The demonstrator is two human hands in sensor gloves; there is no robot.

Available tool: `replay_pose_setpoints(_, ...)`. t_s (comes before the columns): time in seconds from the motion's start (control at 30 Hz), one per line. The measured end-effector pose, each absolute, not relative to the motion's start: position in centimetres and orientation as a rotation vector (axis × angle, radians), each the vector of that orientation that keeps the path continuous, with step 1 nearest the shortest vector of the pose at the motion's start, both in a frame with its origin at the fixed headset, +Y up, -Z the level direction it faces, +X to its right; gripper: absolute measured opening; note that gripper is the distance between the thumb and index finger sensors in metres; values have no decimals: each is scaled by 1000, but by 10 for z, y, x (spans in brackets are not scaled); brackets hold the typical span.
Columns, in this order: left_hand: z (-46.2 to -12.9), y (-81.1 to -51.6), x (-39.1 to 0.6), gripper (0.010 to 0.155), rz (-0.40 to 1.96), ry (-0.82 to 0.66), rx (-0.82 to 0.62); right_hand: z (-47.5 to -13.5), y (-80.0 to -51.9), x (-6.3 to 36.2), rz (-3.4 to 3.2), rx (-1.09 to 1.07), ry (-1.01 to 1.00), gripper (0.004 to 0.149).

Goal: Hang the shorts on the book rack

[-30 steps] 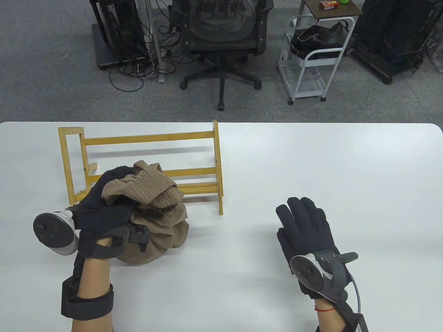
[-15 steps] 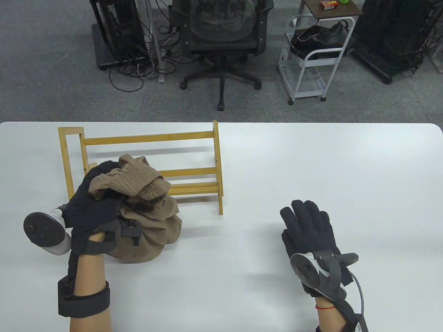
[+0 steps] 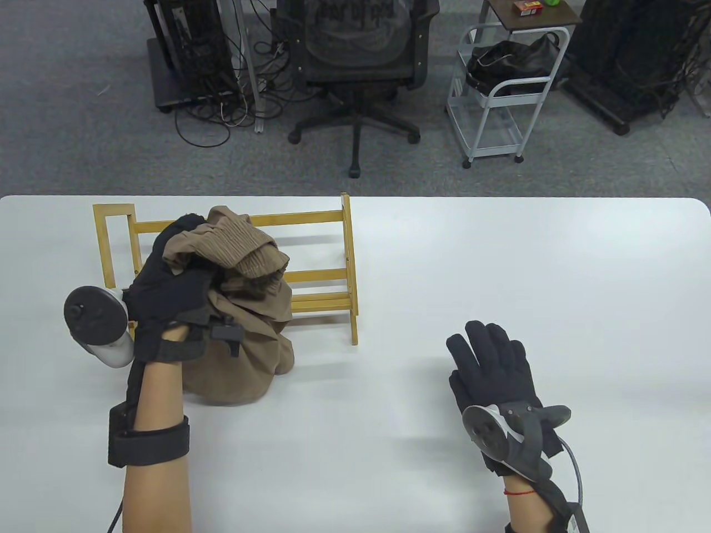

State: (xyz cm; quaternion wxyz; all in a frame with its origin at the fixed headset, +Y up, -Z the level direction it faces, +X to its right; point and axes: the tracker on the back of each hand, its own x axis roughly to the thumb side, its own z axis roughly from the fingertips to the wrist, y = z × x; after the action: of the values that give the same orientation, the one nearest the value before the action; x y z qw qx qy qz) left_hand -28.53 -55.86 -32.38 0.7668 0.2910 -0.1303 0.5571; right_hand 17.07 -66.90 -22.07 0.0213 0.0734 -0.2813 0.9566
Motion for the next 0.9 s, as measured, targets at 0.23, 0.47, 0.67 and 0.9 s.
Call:
replay_pose_setpoints(0.23, -357, -565, -289, 48, 1246, -203, 575, -219, -669, 171, 2964, 228, -880, 57)
replay_pose_setpoints(0.47, -392, -573, -297, 48, 1248, -88, 503, -219, -671, 168, 2976, 245, -867, 58)
replay_pose_setpoints(0.67, -416, -577, -296, 47, 1244, -40, 467, -219, -670, 169, 2976, 232, -858, 57)
replay_pose_setpoints(0.9, -445, -582, -292, 48, 1261, 21, 435, -218, -670, 169, 2988, 222, -853, 58)
